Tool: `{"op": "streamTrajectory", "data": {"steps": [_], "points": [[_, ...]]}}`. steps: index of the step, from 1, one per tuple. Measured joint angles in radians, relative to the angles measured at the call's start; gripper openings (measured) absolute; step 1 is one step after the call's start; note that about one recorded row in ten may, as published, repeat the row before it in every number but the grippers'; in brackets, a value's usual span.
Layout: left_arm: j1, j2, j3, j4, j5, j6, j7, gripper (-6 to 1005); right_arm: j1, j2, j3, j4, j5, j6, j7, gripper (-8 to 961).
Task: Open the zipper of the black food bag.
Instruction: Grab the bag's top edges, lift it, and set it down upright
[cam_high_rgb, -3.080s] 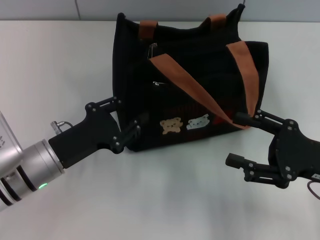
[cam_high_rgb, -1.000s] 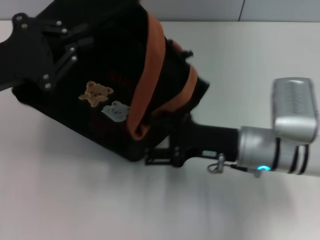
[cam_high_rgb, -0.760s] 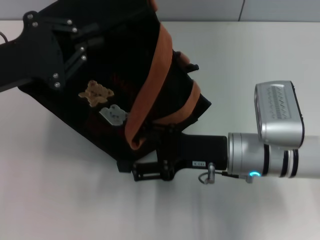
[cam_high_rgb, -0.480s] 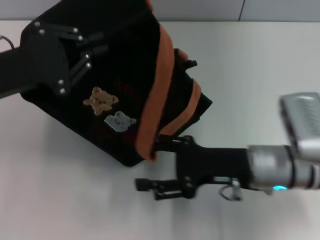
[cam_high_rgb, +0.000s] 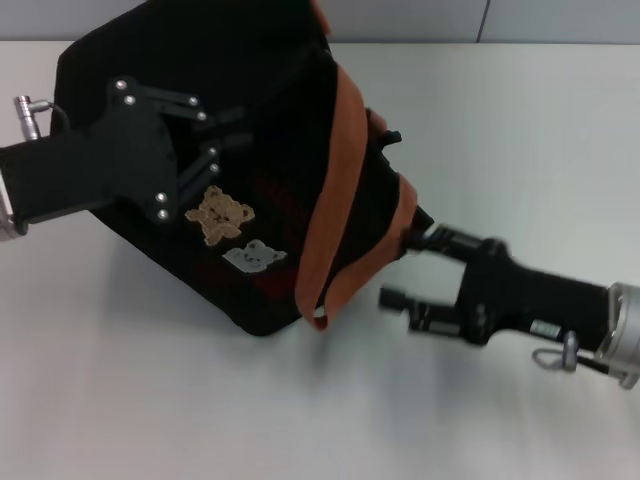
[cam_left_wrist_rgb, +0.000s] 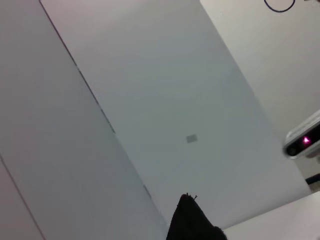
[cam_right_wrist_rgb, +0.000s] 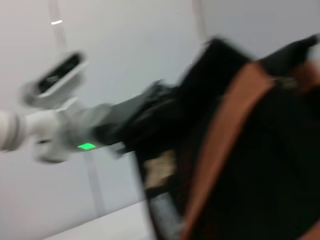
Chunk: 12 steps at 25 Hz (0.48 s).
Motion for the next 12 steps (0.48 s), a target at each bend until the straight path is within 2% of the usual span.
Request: {"op": "streamTrajectory", "data": {"steps": [3, 7, 12], "points": [[-0.008, 0.0, 0.018, -0.017, 0.001, 0.001, 0.001, 95, -0.021, 0.001, 0.083, 0.007, 0.034, 0.021, -0.031, 826], [-0.021, -0.002, 0.038, -0.054, 0.001, 0.001, 0.019, 95, -0.036, 0.003, 0.136, 0.044, 0.123, 0.025, -0.107, 826], [-0.04, -0.004, 0.043, -0.101, 0.001, -0.001, 0.053, 95, -0.008, 0.007, 0.157, 0.2, 0.289, 0.089, -0.322, 826]]}}
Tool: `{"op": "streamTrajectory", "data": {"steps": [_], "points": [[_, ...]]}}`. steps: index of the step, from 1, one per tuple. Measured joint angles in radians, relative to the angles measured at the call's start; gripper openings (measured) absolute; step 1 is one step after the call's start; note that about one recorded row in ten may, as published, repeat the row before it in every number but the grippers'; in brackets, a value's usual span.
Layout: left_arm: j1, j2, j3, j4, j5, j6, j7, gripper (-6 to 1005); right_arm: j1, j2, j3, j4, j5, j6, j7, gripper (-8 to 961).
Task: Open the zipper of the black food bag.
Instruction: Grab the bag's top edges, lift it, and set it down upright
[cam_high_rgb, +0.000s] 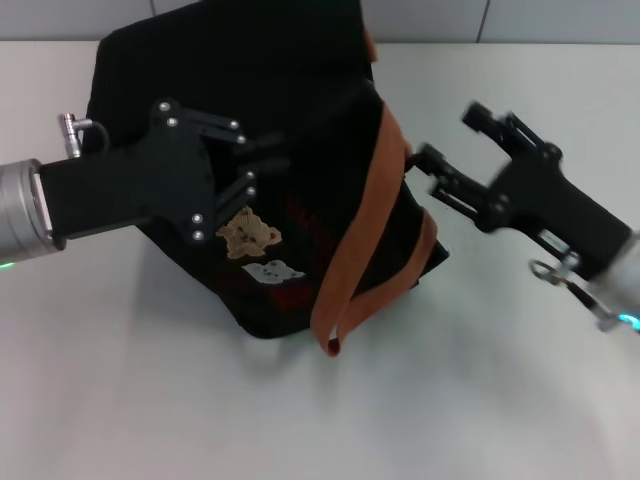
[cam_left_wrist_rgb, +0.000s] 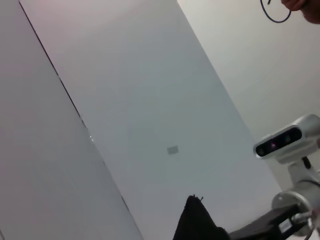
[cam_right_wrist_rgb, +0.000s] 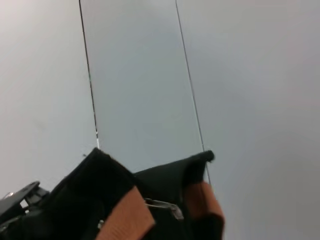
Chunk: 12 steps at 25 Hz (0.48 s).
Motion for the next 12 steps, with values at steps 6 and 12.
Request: {"op": "streamTrajectory", "data": {"steps": [6, 12], "points": [[-0.009, 0.0, 0.015, -0.021, 0.0, -0.003, 0.012, 96, 0.071, 0.001, 0.01, 0.156, 0.017, 0.116, -0.208, 826], [-0.01, 0.0, 0.019, -0.025, 0.002, -0.004, 0.013, 96, 0.1, 0.002, 0.07, 0.289, 0.016, 0.236, -0.442, 826]]}}
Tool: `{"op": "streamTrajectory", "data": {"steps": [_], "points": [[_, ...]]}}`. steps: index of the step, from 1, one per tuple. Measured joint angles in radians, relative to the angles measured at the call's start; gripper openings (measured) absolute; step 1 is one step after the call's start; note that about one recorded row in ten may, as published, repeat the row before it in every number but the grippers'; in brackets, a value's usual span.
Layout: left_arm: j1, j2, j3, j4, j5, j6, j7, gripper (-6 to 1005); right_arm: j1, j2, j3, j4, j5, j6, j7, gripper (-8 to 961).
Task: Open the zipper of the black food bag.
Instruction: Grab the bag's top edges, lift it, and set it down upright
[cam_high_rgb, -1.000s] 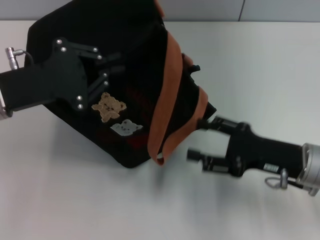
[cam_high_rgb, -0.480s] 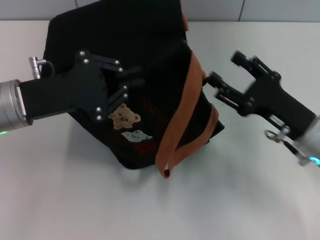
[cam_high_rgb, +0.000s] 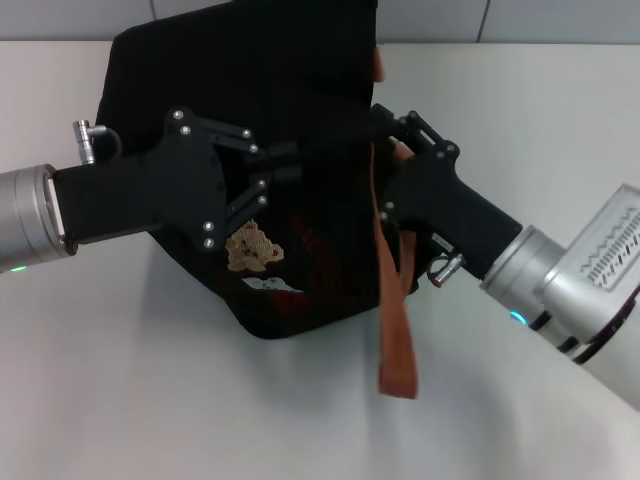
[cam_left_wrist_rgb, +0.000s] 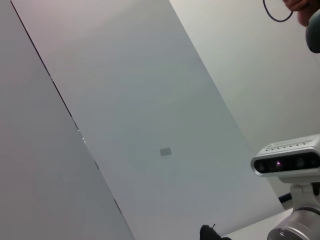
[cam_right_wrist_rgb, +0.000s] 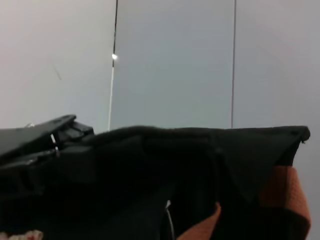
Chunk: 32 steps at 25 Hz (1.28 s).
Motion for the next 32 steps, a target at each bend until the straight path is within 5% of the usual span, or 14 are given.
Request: {"op": "streamTrajectory", "data": {"steps": [12, 32], "points": [[0.002, 0.0, -0.006, 0.0, -0.001, 0.0, 0.003, 96, -0.105, 0.0, 0.15, -0.02, -0.002, -0.06, -0.023, 825], [-0.001, 0.0, -0.004, -0.001, -0.006, -0.023, 0.003, 92, -0.12, 0.0, 0.12, -0.034, -0.072, -0.147, -0.108, 825]]}}
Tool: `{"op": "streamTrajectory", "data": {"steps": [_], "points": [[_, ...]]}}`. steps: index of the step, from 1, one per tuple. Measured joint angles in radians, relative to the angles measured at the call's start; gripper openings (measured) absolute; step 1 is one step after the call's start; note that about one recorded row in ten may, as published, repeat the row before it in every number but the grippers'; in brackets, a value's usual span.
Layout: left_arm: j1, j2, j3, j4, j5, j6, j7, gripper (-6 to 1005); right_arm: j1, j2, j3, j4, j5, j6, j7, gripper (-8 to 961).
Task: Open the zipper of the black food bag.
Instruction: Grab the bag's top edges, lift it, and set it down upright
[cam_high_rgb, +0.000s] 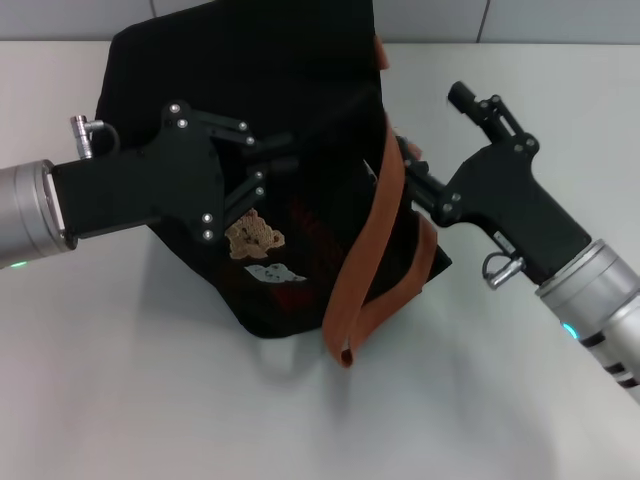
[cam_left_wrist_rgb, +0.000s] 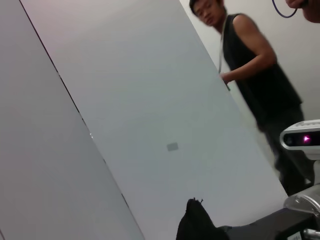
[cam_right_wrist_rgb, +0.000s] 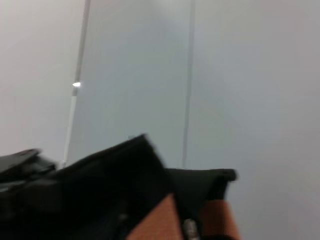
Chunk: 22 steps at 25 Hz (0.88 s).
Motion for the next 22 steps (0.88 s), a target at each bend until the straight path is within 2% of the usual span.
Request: {"op": "streamTrajectory", "data": {"steps": [22], "points": [[-0.011, -0.003, 0.007, -0.023, 0.003, -0.01, 0.009, 93, 0.04, 0.0, 0.031, 0.03, -0.003, 0.067, -0.326, 794]]}}
